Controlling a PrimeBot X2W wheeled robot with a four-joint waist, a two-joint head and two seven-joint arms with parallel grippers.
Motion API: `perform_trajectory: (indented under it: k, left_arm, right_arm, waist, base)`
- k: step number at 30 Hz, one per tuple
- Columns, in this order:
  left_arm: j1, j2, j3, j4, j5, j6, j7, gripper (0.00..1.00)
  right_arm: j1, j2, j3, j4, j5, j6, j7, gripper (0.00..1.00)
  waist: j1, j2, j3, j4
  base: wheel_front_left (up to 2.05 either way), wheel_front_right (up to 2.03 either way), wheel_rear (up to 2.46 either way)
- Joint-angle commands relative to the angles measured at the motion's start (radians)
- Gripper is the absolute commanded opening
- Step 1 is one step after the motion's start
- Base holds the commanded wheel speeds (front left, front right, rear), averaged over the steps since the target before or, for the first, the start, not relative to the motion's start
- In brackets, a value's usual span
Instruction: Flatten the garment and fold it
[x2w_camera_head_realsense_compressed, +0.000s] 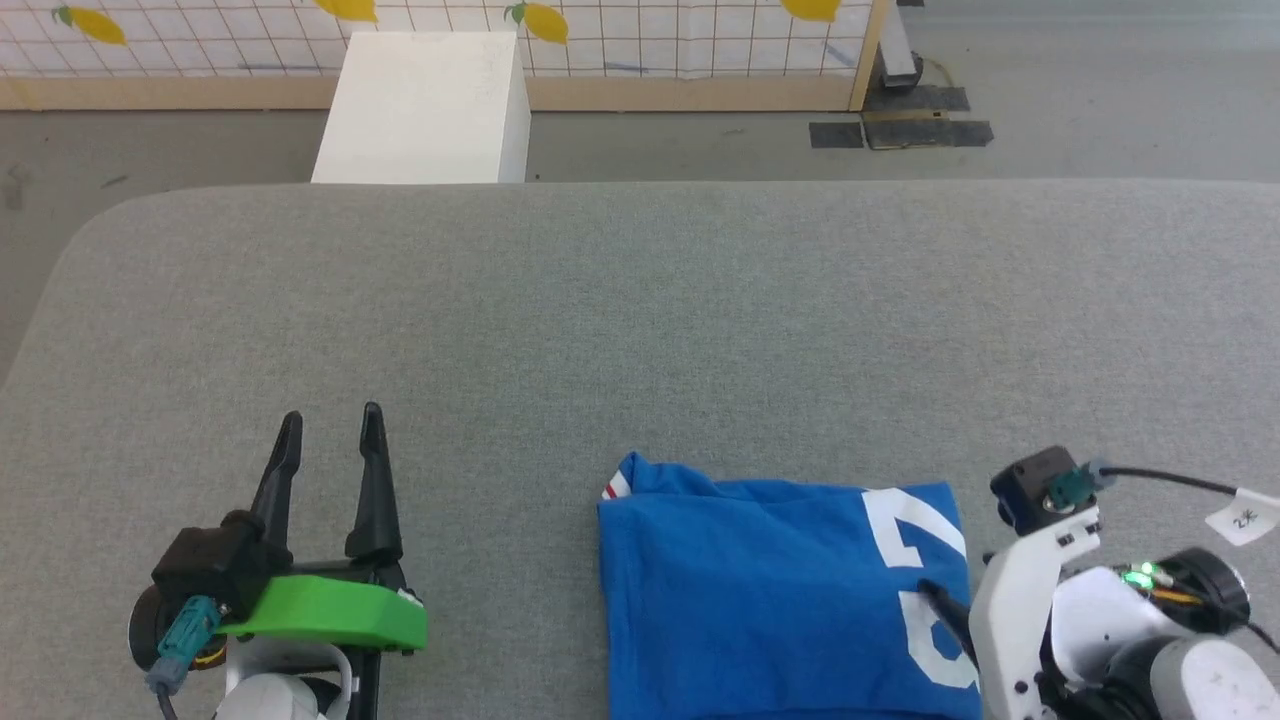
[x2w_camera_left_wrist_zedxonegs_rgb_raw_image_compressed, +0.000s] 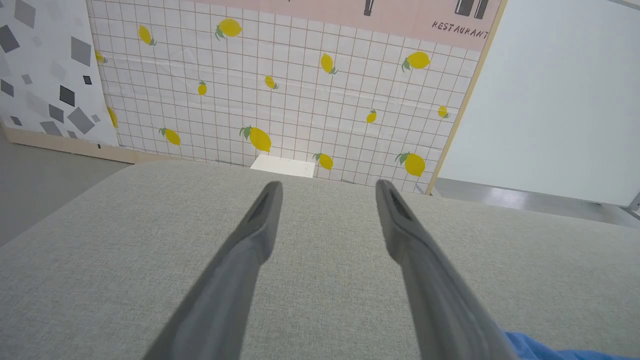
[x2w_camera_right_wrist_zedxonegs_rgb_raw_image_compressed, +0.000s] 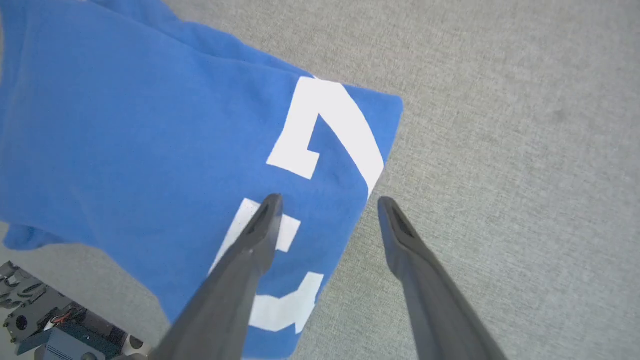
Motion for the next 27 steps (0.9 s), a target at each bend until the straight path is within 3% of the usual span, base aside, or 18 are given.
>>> perform_trajectory:
  k: [1, 11, 12, 13, 14, 17, 21, 27]
  left_arm:
    - [-0.005, -0.003, 0.001, -0.001, 0.009, -0.003, -0.004, 1.0]
    - [-0.005, -0.011, 0.006, 0.0, 0.016, -0.005, -0.004, 1.0]
    - [-0.005, -0.013, 0.007, 0.0, 0.017, -0.005, -0.004, 1.0]
    - [-0.004, -0.014, 0.008, 0.0, 0.017, -0.005, -0.004, 1.0]
    - [-0.004, -0.015, 0.009, 0.0, 0.018, -0.005, -0.004, 1.0]
    - [0.0, -0.015, 0.015, -0.004, 0.02, -0.002, -0.004, 1.0]
    - [0.012, -0.013, 0.031, -0.02, 0.021, 0.002, -0.004, 1.0]
    - [-0.011, -0.028, 0.065, -0.044, 0.023, 0.014, -0.004, 1.0]
  right_arm:
    - [0.015, 0.011, -0.004, 0.012, -0.011, -0.001, 0.007, 1.0]
    - [0.014, 0.032, 0.029, 0.215, -0.037, -0.001, -0.066, 1.0]
    - [0.006, 0.031, 0.032, 0.229, -0.033, -0.001, -0.076, 0.46]
    - [0.0, 0.029, 0.037, 0.237, -0.029, -0.001, -0.086, 0.2]
    - [-0.008, 0.025, 0.045, 0.245, -0.022, -0.001, -0.096, 0.0]
    - [-0.035, 0.009, 0.065, 0.249, 0.0, -0.001, -0.117, 0.0]
    - [-0.092, -0.03, 0.111, 0.232, 0.039, -0.001, -0.116, 0.0]
    - [-0.286, -0.179, 0.255, 0.223, 0.125, -0.001, -0.071, 0.0]
  waist:
    - [0.0, 0.0, 0.006, 0.005]
    - [0.0, 0.0, 0.021, 0.024]
    - [0.0, 0.0, 0.021, 0.024]
    - [0.0, 0.0, 0.021, 0.024]
    - [0.0, 0.0, 0.021, 0.023]
    - [0.0, 0.0, 0.021, 0.008]
    - [0.0, 0.0, 0.031, -0.061]
    - [0.0, 0.0, 0.087, -0.285]
  base:
    - [0.0, 0.0, 0.0]
    - [0.0, 0.0, 0.0]
    - [0.0, 0.0, 0.0]
    - [0.0, 0.0, 0.0]
    - [0.0, 0.0, 0.0]
    - [0.0, 0.0, 0.0]
    - [0.0, 0.0, 0.0]
    - [0.0, 0.0, 0.0]
